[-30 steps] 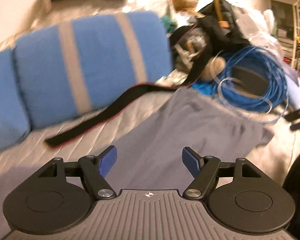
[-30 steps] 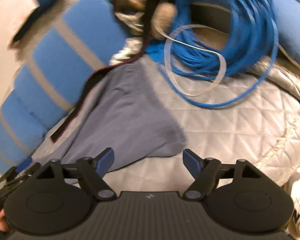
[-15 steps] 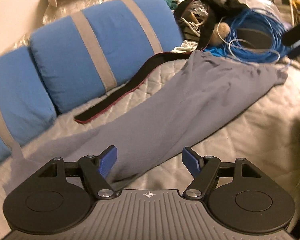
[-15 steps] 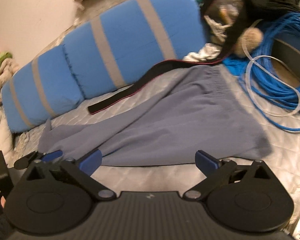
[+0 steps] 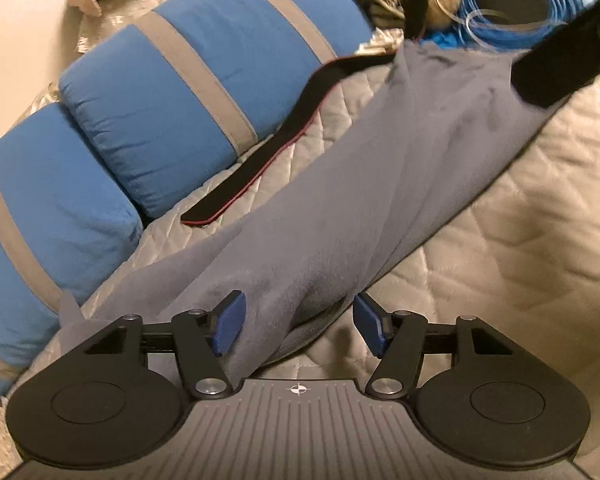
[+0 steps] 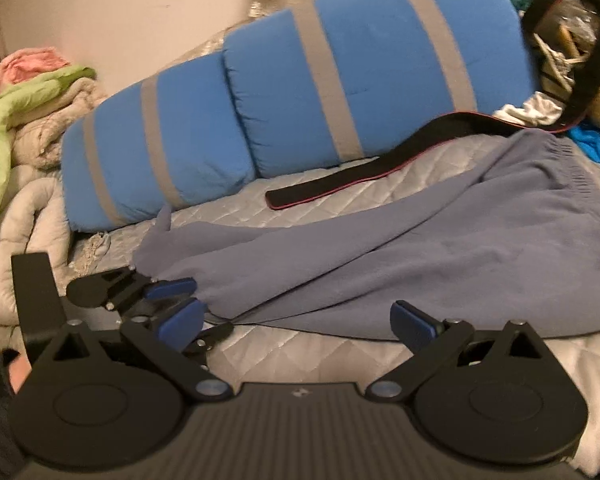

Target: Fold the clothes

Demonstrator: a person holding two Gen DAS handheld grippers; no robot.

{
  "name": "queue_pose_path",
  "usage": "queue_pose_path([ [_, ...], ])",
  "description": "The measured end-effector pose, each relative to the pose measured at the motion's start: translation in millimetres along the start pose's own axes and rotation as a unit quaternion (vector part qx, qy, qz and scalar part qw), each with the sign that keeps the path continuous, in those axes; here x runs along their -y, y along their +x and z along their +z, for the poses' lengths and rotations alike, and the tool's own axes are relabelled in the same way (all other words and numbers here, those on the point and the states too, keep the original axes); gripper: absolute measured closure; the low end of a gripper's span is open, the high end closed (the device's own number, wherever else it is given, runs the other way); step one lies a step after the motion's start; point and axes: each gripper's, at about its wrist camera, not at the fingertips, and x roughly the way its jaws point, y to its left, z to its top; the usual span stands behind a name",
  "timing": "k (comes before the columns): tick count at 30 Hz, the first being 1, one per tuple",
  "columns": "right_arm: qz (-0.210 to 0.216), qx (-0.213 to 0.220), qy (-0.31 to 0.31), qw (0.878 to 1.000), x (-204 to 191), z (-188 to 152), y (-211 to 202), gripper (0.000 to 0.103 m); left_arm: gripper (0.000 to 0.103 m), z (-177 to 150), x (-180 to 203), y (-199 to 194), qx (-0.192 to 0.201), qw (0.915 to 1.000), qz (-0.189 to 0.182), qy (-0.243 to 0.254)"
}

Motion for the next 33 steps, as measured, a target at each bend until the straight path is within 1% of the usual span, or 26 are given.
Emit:
queue_pose_path([
  [1,-0.008,-0.008,-0.006,1.0,-1.6,-2.3,3.7,0.0,0.086,0.1,-0.1,3.0,-0.007,1.0,-0.001,0.001],
  [4,-0.04,-0.028,-0.027,0.998,-3.0,-7.7,11.3,0.0,0.09,3.8,-8.7,5.2,-0.01,0.9996,-0.008,-0.024],
  [9,-0.043,-0.055,0.016,0.997,12.6,-9.9,13.5,0.0,0.091,22.8,-30.5,1.8,0.012,0.9979,-0.001,-0.064],
  [11,-0.041,-0.057,0.026,0.997,17.5,-10.2,12.7,0.0,0.091,29.4,-44.2,4.9,0.013,0.9951,-0.011,-0.097],
  [13,-0.049,-0.059,0.031,0.997,21.0,-10.5,13.6,0.0,0.091,34.2,-57.4,9.7,0.012,0.9912,-0.023,-0.13],
  [16,-0.054,-0.065,0.048,0.995,29.5,-10.2,15.6,0.0,0.091,38.4,-70.7,16.7,0.011,0.985,-0.038,-0.168],
  [18,-0.054,-0.068,0.059,0.994,34.2,-10.0,16.6,0.0,0.091,41.7,-74.8,21.1,0.01,0.9836,-0.042,-0.175],
  [21,-0.054,-0.065,0.06,0.995,36.4,-9.6,16.4,0.0,0.091,45.4,-79.8,27.9,0.009,0.9814,-0.048,-0.186],
  [25,-0.062,-0.066,0.041,0.995,32.6,-12.1,16.2,0.0,0.091,43.2,-89.7,40.2,0.002,0.9721,-0.065,-0.226],
  [28,-0.057,-0.07,0.038,0.995,31.8,-13.9,15.5,0.0,0.091,40.6,-96.1,49.5,-0.005,0.9634,-0.077,-0.257],
  [33,-0.055,-0.075,0.026,0.995,27.1,-15.2,17.8,0.0,0.091,37.2,-103.3,64.2,-0.016,0.9533,-0.091,-0.288],
])
